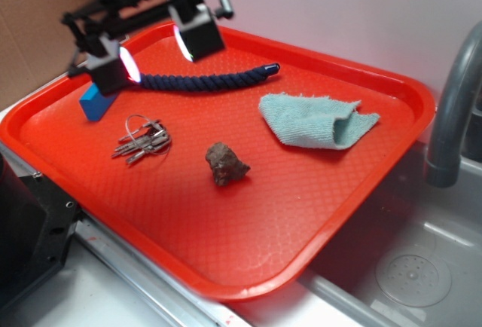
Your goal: Grab the rock.
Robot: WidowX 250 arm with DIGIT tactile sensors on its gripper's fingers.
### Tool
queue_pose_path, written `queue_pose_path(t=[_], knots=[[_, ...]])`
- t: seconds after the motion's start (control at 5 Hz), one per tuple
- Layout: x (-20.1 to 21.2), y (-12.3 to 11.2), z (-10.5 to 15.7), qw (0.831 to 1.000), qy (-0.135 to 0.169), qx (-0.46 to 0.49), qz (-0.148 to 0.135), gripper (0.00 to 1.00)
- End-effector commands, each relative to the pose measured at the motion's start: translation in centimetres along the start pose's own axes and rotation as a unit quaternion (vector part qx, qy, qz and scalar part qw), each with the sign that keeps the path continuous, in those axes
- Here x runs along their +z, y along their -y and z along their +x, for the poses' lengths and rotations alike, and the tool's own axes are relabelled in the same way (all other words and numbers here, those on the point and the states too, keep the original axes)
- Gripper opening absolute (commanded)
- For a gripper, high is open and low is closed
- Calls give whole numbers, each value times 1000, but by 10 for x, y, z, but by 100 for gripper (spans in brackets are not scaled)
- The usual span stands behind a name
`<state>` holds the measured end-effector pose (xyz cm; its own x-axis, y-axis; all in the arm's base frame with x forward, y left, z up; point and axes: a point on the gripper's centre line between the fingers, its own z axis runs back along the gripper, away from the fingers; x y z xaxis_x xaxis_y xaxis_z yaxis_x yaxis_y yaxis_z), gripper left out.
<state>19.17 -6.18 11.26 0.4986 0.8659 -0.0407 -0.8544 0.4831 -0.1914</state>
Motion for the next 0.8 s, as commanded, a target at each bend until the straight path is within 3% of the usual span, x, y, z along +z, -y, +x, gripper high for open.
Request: queue_pose_path(t=[0.0, 0.6], knots=[[-45, 21, -2, 1000, 4, -16, 22, 100], [-100, 19, -21, 996, 13, -69, 63, 100]])
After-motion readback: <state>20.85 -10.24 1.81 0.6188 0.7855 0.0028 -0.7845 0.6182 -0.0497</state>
